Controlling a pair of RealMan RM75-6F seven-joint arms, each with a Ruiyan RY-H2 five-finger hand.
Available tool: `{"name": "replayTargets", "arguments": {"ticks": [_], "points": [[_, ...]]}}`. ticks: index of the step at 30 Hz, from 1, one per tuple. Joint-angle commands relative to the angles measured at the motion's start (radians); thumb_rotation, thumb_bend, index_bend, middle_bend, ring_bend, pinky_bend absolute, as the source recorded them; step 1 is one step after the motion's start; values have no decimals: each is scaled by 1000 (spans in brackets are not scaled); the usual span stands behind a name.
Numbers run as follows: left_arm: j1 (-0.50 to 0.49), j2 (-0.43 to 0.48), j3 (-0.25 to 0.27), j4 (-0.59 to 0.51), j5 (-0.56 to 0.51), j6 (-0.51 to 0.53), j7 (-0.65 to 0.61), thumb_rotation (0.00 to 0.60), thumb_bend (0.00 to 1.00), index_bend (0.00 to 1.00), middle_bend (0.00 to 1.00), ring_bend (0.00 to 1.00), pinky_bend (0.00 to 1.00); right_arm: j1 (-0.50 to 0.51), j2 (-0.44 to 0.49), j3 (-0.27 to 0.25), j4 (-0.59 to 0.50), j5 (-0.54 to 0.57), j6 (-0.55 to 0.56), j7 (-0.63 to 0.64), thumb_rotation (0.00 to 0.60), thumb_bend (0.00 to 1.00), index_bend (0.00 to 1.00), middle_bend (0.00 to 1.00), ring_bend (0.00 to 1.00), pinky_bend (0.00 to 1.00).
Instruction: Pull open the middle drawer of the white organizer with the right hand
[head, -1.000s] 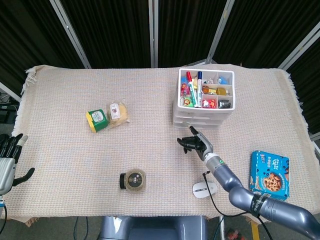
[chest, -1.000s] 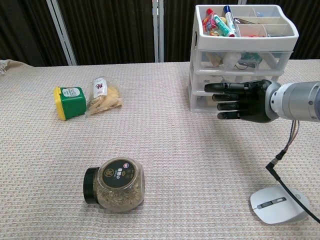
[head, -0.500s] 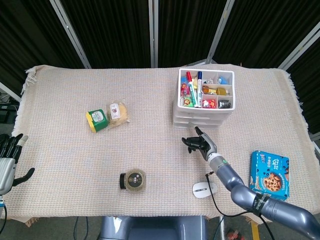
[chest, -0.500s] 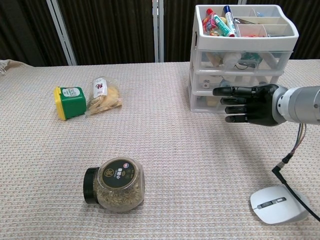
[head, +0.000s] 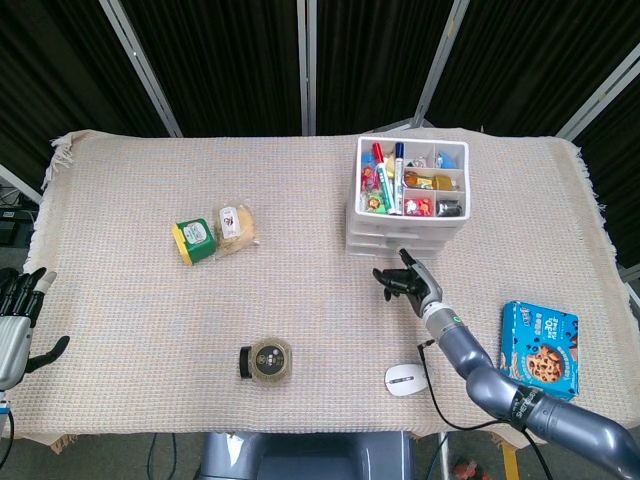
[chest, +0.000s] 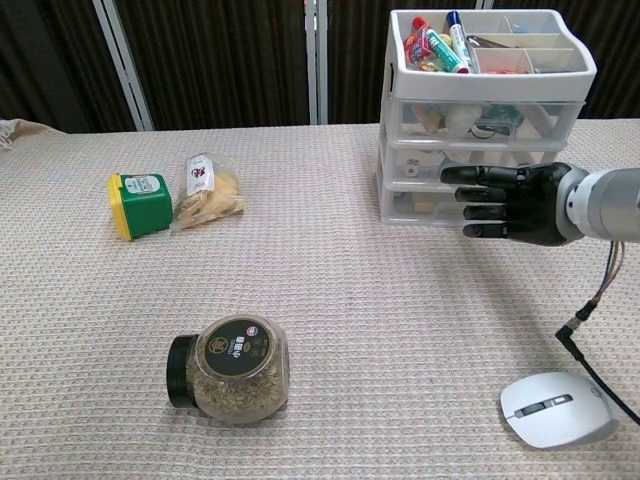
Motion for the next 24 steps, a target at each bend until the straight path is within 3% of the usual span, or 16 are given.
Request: {"name": "replayTargets", "arguments": {"ticks": [1,12,24], "points": [[0,0,0,0,0,-1,-1,600,288,0,0,0,0,-1,-5,5,7,-1,0,0,600,297,52,869,894,734],[0,1,1,2,2,-1,-7,600,288,0,0,0,0,0,-36,28,55,19,-36,14,600,312,158,869,894,734],[-1,1,1,3,2,-1,-7,600,288,0,0,0,0,1,-54,56,99,30,-67,19,600,317,179,869,894,734]]}}
